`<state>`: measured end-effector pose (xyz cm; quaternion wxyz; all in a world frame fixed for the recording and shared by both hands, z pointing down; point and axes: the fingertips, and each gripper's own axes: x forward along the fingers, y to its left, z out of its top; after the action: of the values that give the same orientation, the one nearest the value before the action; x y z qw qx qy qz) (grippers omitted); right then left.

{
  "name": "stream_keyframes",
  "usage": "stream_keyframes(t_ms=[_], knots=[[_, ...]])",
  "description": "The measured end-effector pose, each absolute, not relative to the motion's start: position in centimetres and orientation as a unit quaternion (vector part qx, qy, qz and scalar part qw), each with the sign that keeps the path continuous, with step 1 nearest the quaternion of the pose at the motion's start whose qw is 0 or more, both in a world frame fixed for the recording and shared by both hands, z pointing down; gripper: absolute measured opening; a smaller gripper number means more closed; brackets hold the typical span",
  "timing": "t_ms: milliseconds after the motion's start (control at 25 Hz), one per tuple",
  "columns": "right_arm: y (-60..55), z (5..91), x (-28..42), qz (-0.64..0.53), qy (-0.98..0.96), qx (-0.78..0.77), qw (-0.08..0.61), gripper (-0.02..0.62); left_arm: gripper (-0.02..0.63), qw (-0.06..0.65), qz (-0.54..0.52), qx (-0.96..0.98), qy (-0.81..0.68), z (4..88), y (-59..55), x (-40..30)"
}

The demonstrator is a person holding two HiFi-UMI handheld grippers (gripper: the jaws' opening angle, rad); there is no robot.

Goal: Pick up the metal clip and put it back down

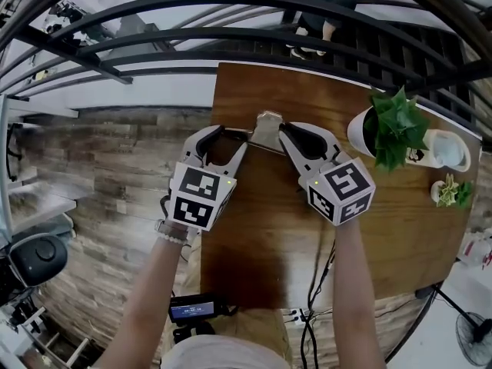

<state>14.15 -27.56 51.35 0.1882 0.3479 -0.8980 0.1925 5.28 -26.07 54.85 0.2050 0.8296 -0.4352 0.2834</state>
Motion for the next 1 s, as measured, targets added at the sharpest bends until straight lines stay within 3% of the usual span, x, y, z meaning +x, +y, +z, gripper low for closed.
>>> stream_keyframes(t_ms=[160,280,320,440,600,1000], knots=[[-27.5,51.5,14.7,0.187,-0.884,0.375,0.205,0.133,0.212,0.196,0.27,0.836,-0.436,53.9,-26.0,5.0],[-27.5,50.7,15.6,0.172,-0.871,0.415,0.199,0.136,0.212,0.183,0.254,0.843,-0.437,52.9,-25.8,4.7],[-27.5,50.2,15.9,0.167,-0.866,0.429,0.196,0.121,0.206,0.18,0.251,0.845,-0.437,52.5,-25.7,4.5],[-27.0,49.1,16.2,0.154,-0.85,0.465,0.193,0.005,0.105,0.171,0.241,0.85,-0.435,51.5,-25.2,4.1],[-25.9,47.8,16.0,0.152,-0.837,0.49,0.189,0.005,0.023,0.161,0.225,0.864,-0.421,49.8,-24.0,4.0],[-20.3,43.6,14.9,0.159,-0.816,0.53,0.169,0.005,0.014,0.128,0.193,0.895,-0.381,43.5,-20.0,3.9]])
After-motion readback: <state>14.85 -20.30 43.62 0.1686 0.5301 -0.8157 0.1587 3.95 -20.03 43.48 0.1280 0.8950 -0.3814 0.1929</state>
